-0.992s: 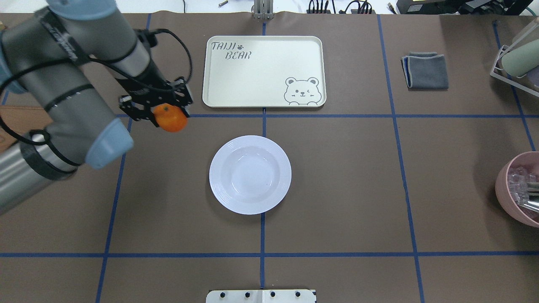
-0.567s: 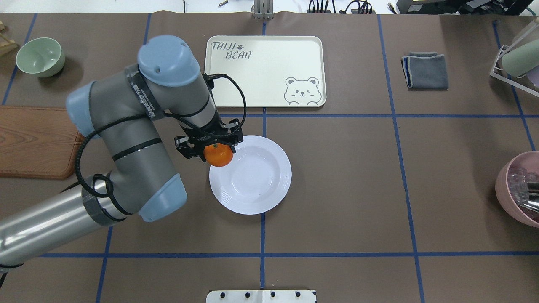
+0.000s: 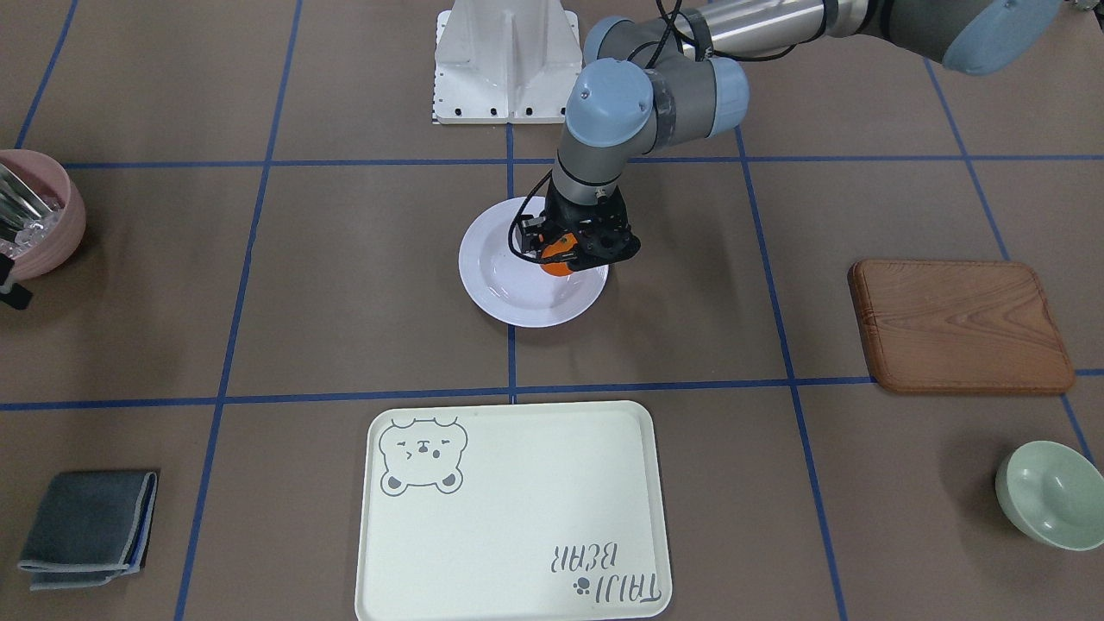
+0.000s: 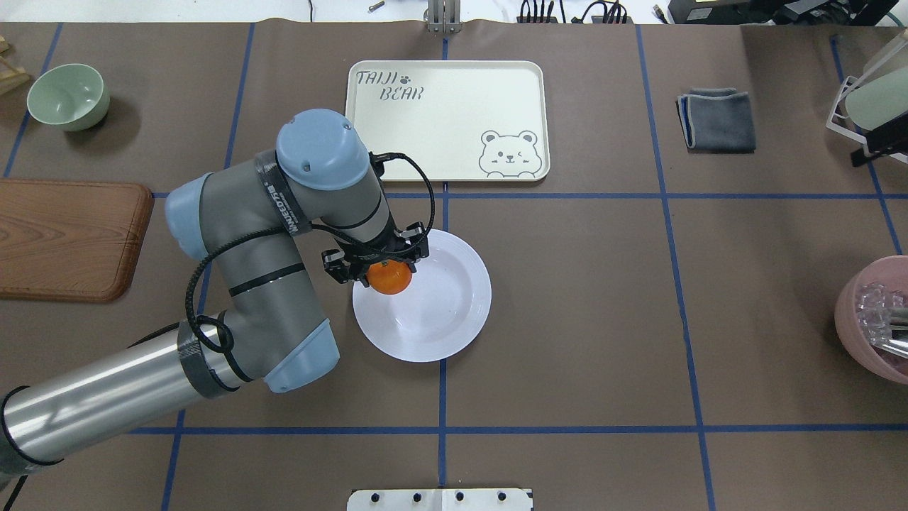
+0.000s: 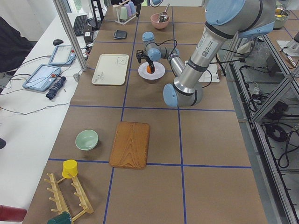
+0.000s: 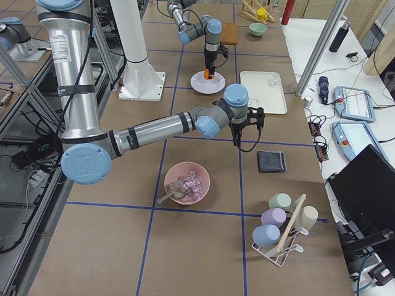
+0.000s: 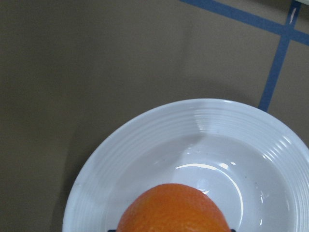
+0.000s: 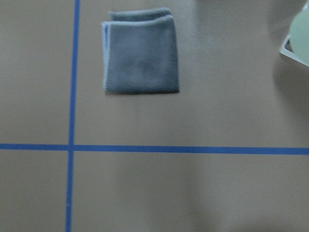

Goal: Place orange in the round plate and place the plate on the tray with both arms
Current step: 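Carry the orange with the left gripper over the white plate, then lower the orange onto the plate, open left gripper while right arm reaches in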

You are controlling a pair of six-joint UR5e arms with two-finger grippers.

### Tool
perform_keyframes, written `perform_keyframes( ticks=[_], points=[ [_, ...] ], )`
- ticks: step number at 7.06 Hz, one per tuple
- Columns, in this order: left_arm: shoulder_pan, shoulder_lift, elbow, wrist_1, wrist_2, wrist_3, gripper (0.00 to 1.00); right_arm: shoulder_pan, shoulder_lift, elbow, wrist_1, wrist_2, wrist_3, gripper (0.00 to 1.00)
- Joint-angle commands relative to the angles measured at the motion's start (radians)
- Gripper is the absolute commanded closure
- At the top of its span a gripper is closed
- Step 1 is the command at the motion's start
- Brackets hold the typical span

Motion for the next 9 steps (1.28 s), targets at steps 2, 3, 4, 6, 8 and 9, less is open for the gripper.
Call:
perform_keyframes(
  ticks=[2, 3, 4, 6, 8, 9],
  points=[
    [0.018, -0.064, 0.077, -0.007, 0.003, -0.001, 1.00, -0.084, 0.067, 0.011, 0.074, -0.001, 0.196, 0.00],
    [0.018, -0.060, 0.077, -0.006, 0.003, 0.002, 0.85, -0.104, 0.067, 0.014, 0.076, -0.002, 0.197, 0.00],
    [0.016, -0.058, 0.081, -0.006, 0.005, 0.004, 0.29, -0.135, 0.067, 0.009, 0.117, -0.019, 0.209, 0.00],
    [0.010, -0.058, 0.074, -0.003, 0.055, 0.004, 0.02, -0.231, 0.065, -0.001, 0.262, -0.089, 0.348, 0.00],
    [-0.062, -0.047, 0.036, 0.005, 0.046, 0.018, 0.01, -0.364, 0.065, -0.003, 0.362, -0.227, 0.447, 0.00],
    [-0.105, -0.012, -0.034, 0.028, 0.035, 0.106, 0.01, -0.427, 0.067, -0.014, 0.408, -0.281, 0.507, 0.00]
  ],
)
